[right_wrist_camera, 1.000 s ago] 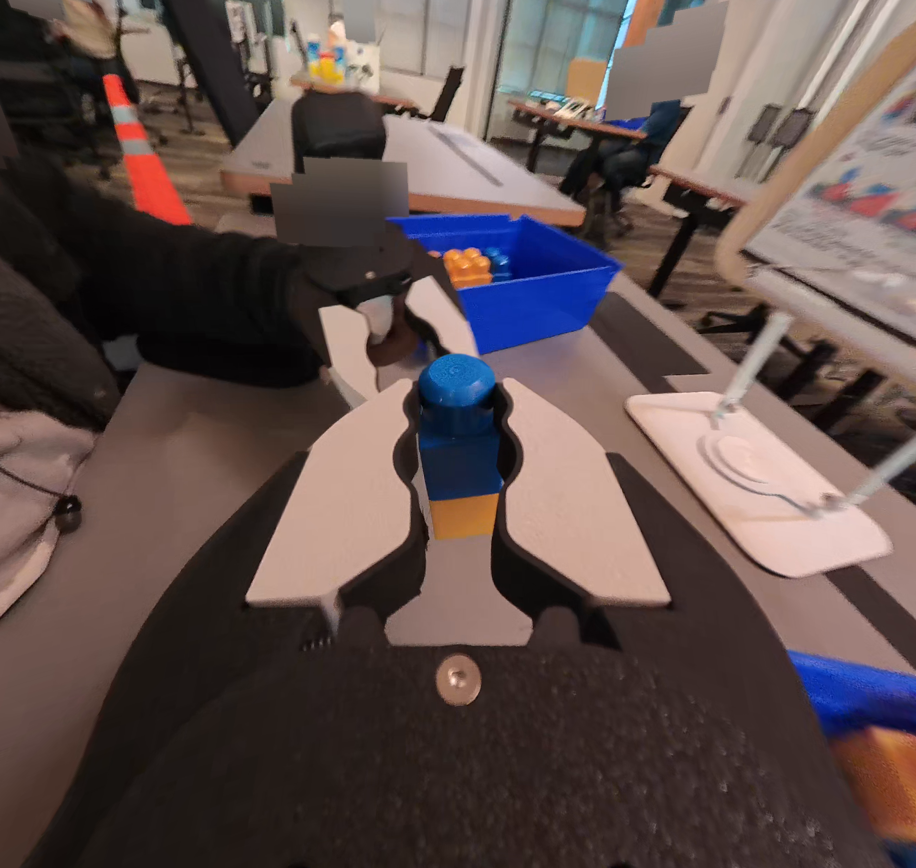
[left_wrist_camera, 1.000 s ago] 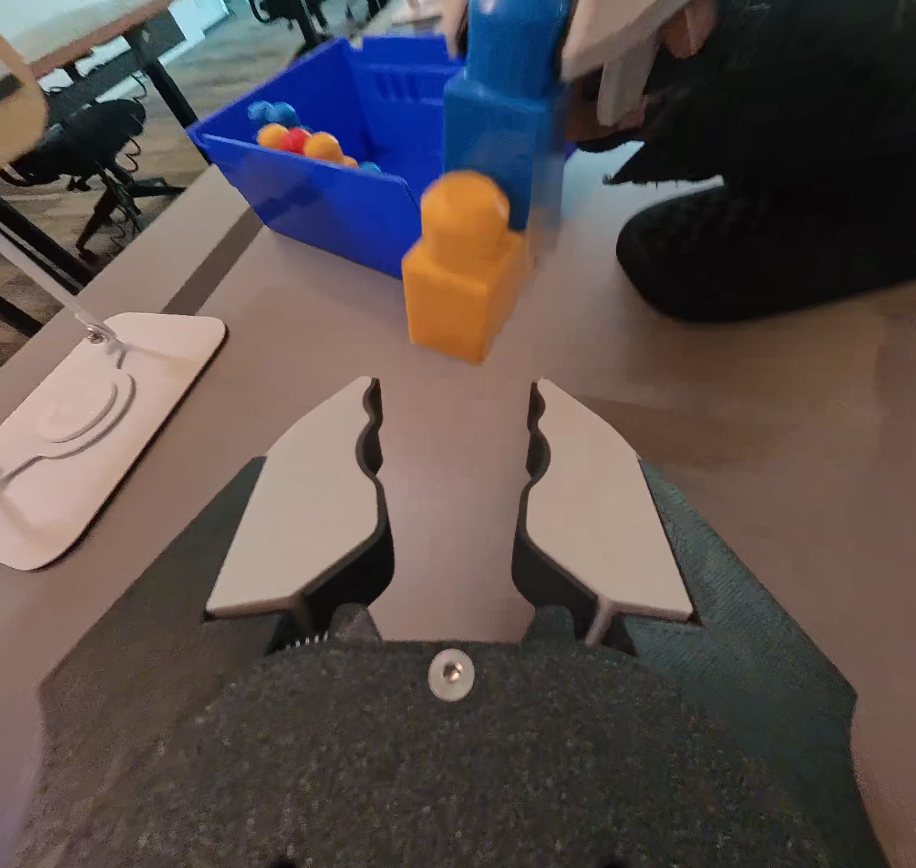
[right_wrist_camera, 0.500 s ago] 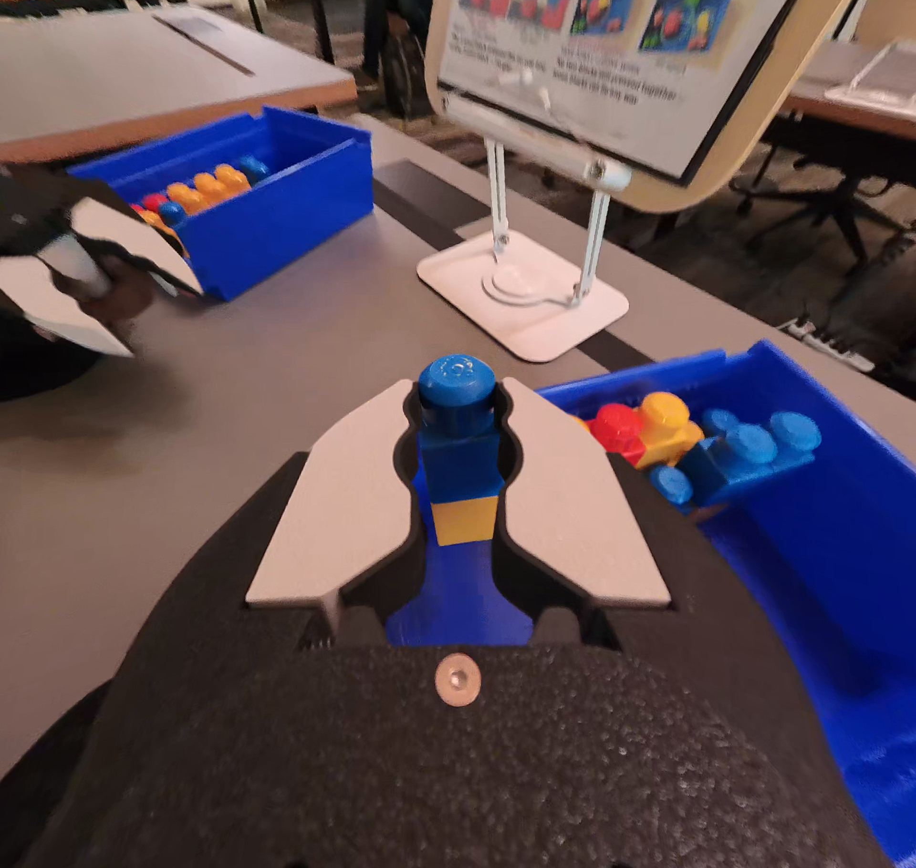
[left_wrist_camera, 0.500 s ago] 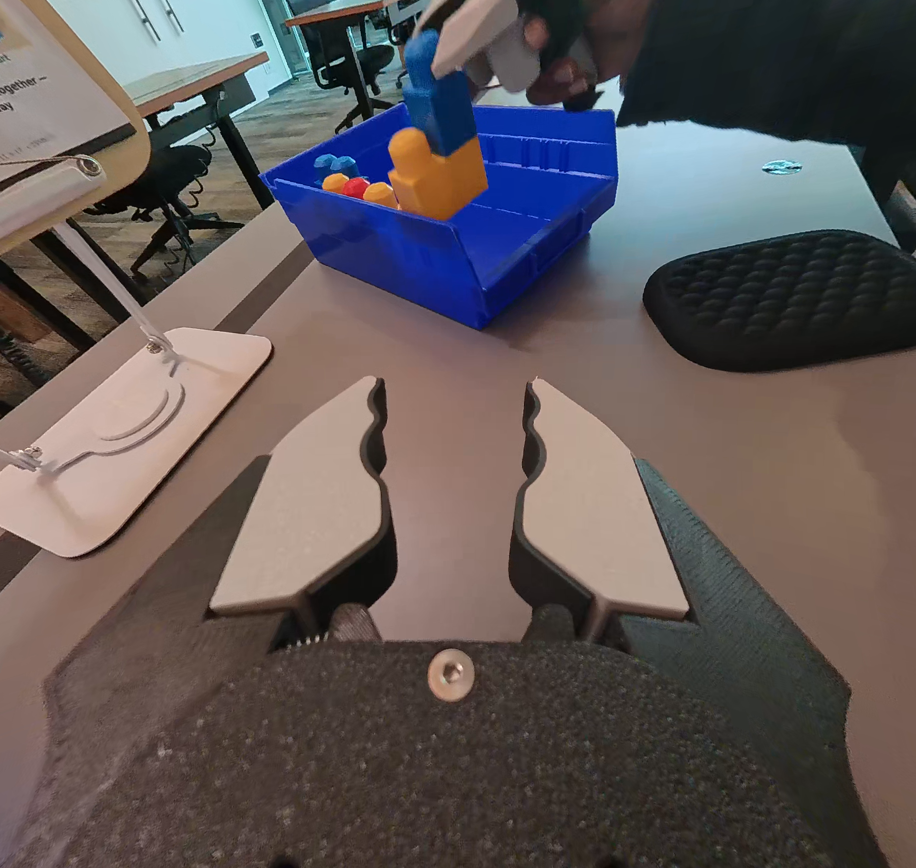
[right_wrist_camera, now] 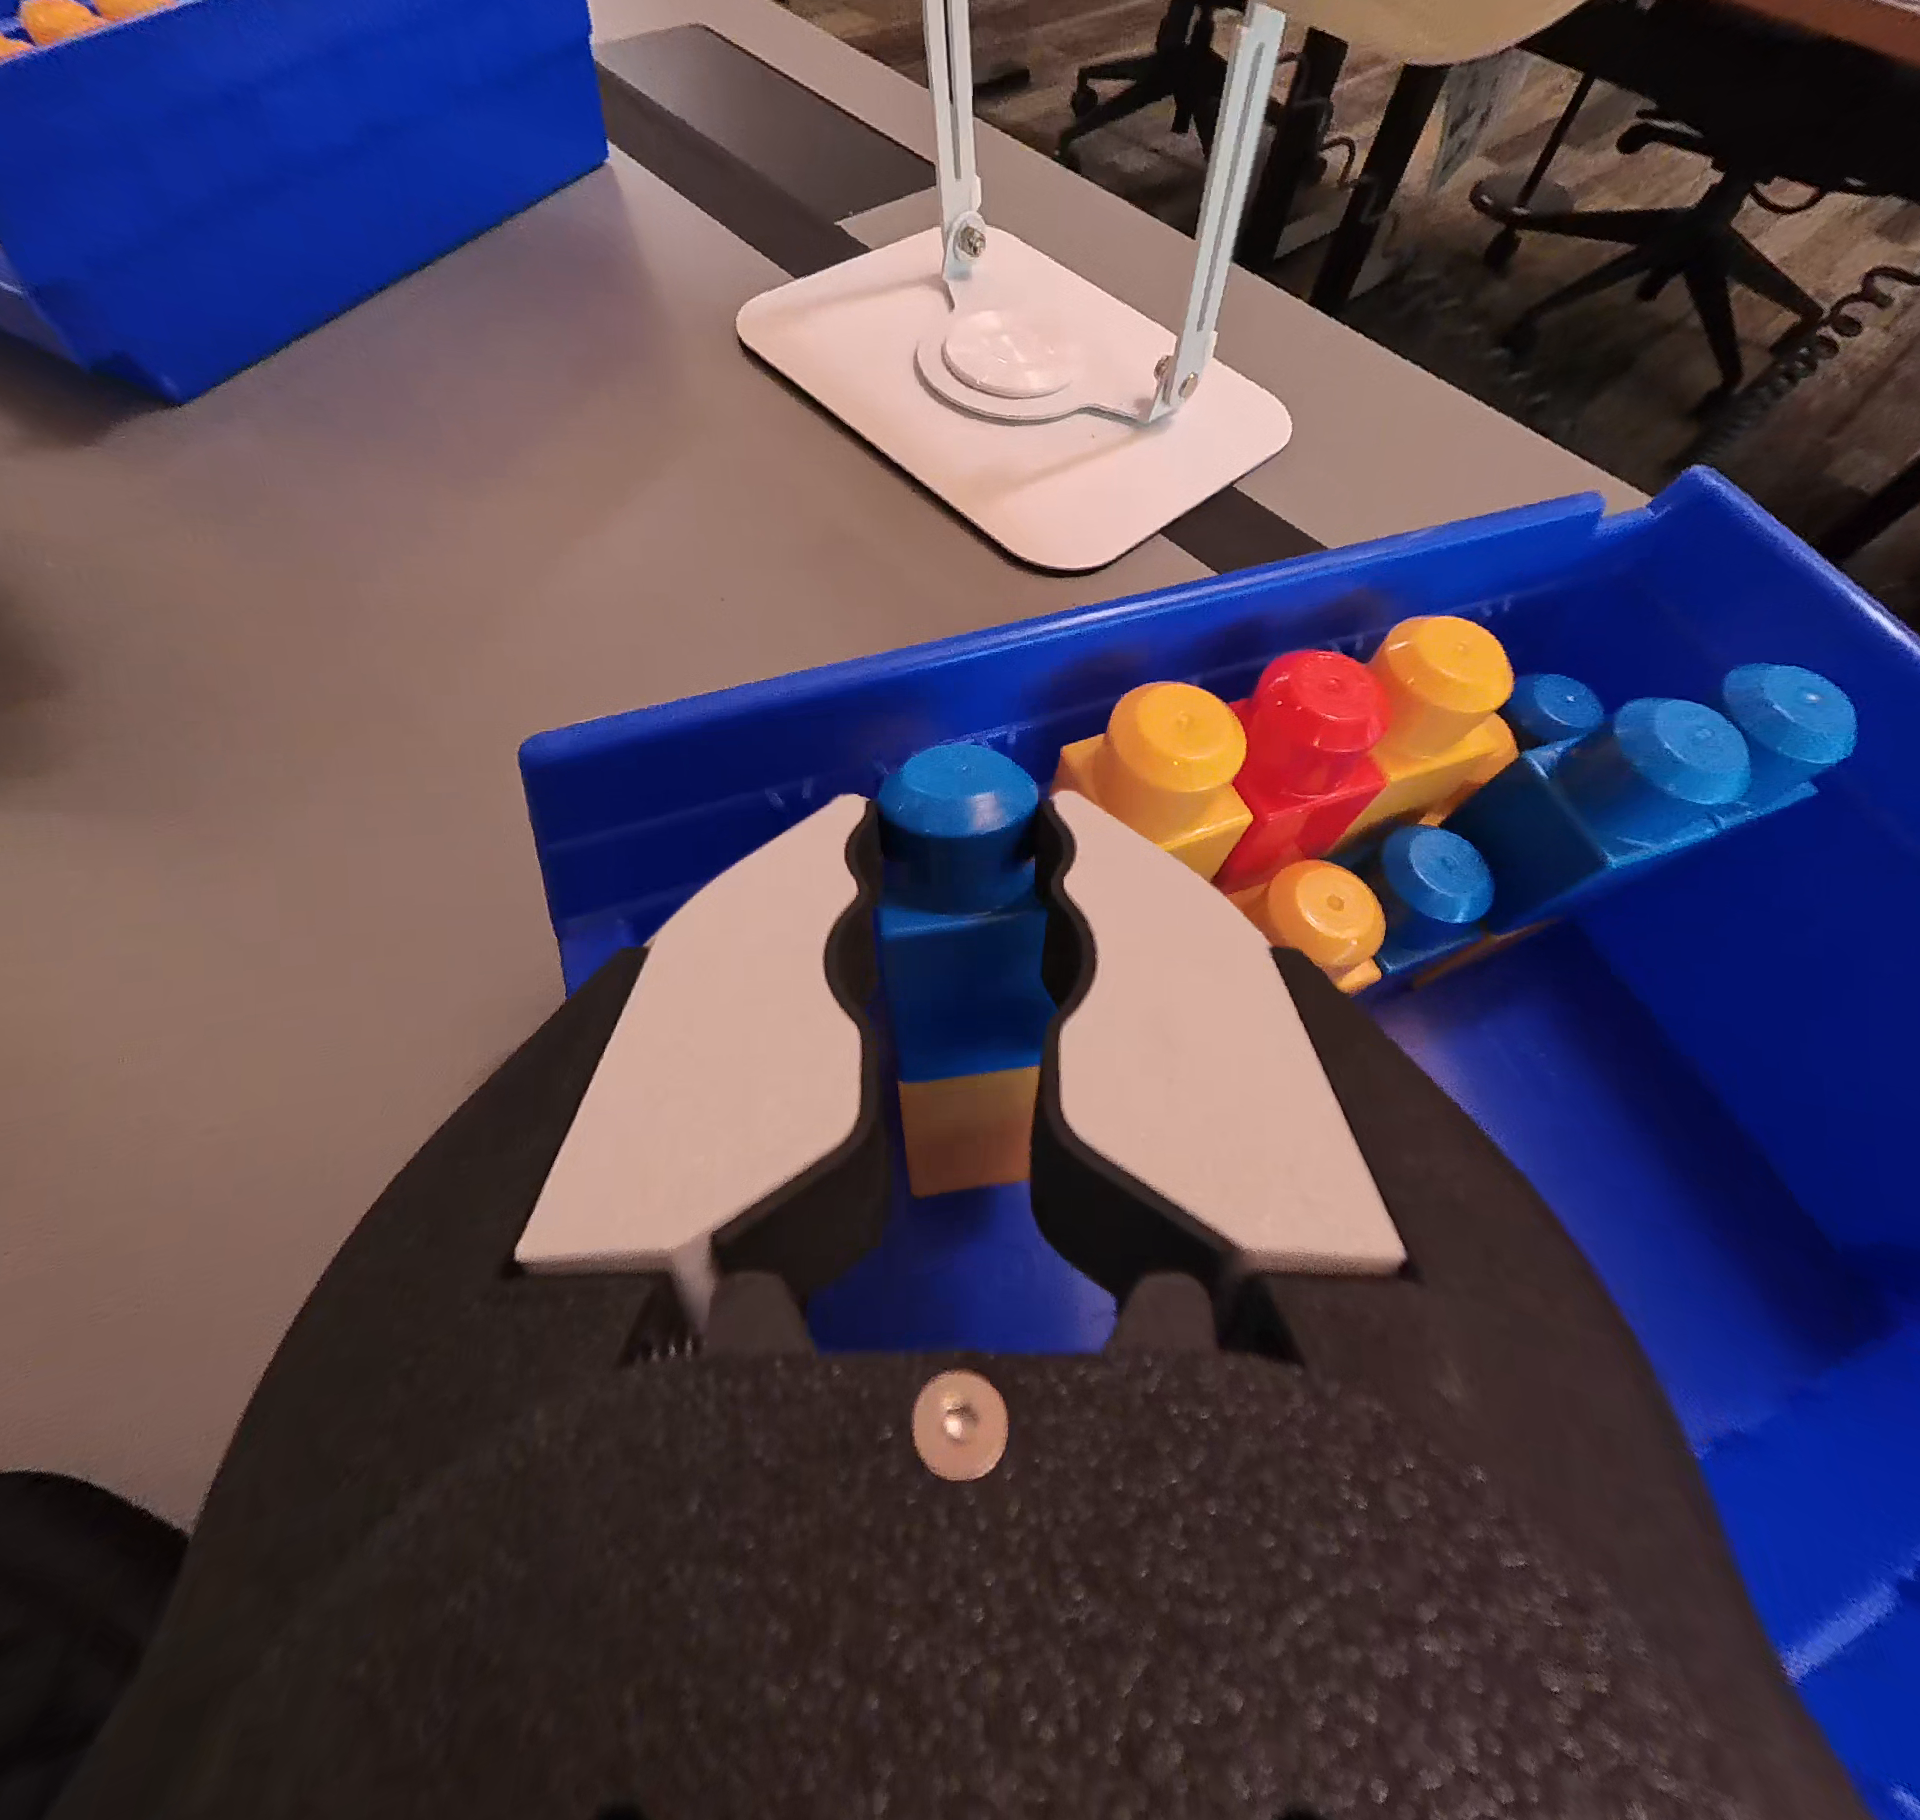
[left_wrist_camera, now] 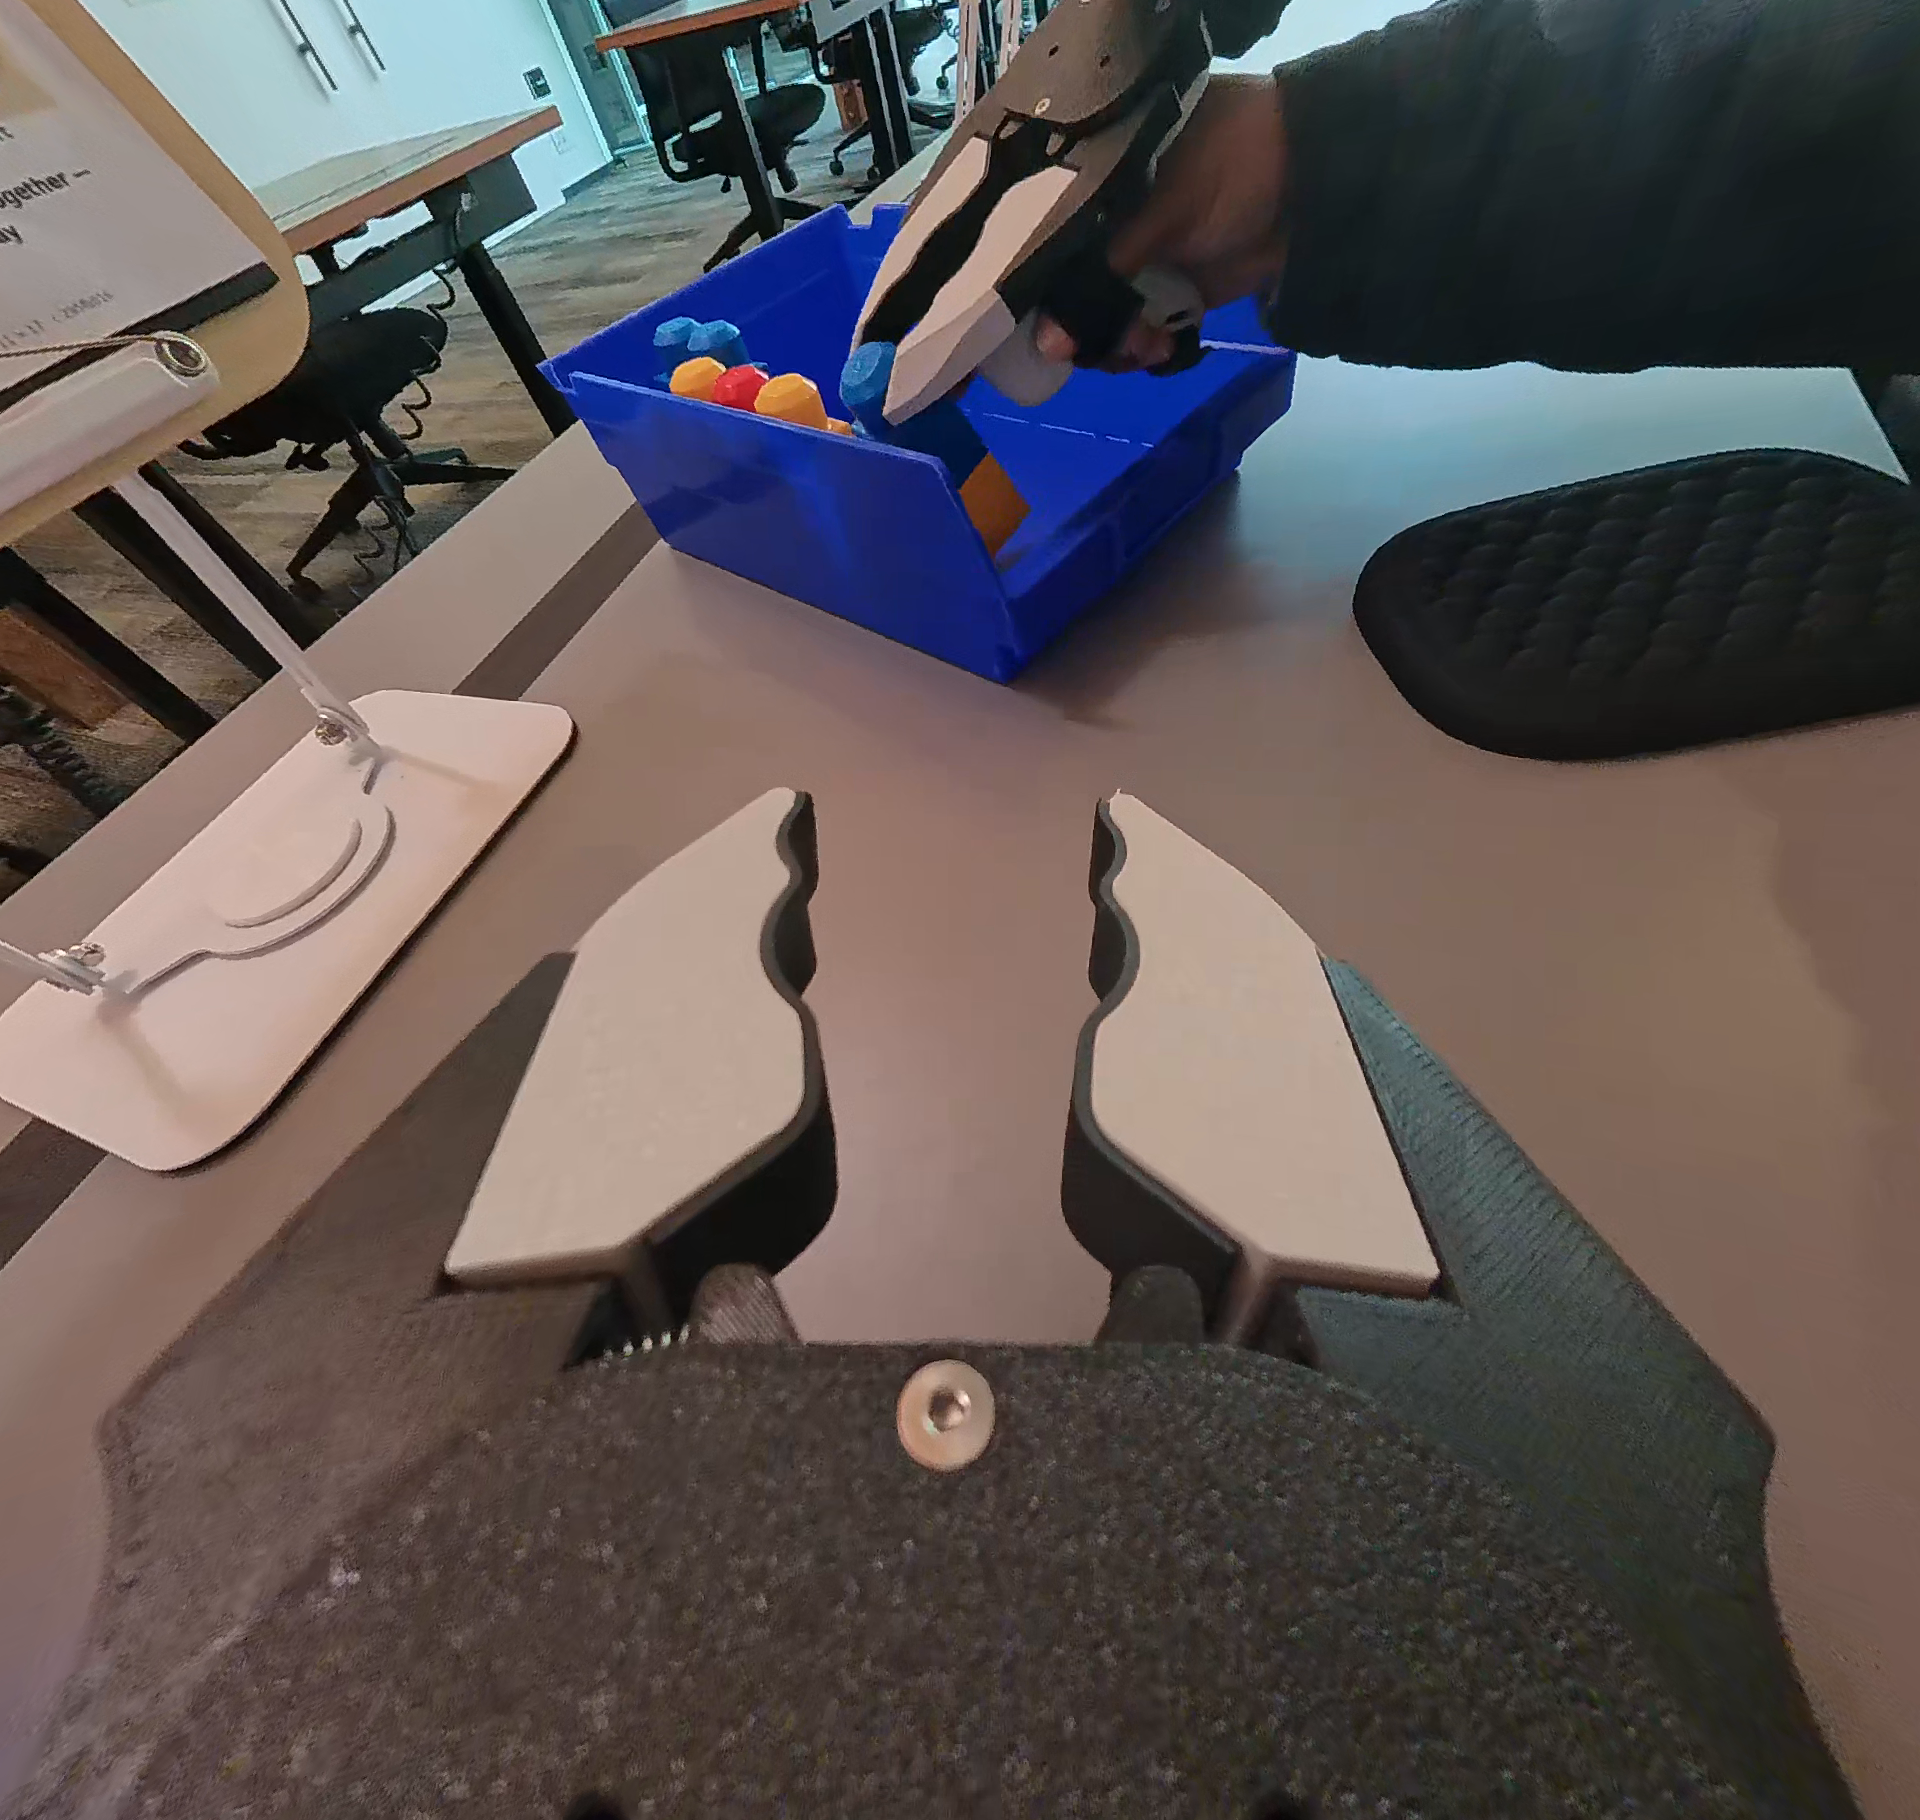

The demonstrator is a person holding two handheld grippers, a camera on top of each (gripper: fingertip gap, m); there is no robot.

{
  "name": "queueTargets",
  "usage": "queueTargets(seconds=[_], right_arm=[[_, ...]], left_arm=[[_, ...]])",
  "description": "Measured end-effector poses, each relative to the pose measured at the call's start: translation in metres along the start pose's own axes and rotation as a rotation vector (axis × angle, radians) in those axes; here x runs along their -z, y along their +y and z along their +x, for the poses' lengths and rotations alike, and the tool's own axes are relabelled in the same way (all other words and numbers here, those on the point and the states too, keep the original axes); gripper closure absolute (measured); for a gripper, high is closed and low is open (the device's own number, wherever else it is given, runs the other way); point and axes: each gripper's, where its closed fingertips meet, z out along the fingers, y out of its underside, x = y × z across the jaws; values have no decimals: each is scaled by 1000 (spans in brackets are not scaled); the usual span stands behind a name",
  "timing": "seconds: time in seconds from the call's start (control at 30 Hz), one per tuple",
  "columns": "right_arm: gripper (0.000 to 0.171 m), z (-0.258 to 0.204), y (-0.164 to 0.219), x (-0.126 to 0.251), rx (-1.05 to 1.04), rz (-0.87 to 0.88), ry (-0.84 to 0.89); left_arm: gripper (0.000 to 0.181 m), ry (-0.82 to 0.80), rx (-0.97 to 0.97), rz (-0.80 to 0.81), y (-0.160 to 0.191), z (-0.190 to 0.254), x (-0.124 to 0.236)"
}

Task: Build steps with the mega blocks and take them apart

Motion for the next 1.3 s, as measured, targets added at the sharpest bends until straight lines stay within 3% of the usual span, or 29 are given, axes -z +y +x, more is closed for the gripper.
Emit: queueTargets(seconds=[0.47, 0.97, 1.07, 1.3], right_arm=[[143, 14, 24, 13, 89, -335, 82], [135, 24, 21, 14, 54, -375, 39], [127, 22, -8, 21, 45, -283, 78], [122, -22, -128, 36, -19, 225, 135]], left_arm=[[133, 23, -14, -36, 7, 9, -7], [136, 26, 10, -44, 9, 8, -7], [136, 15, 17, -40, 10, 6, -6], [144, -55, 37, -11, 8, -6, -4]])
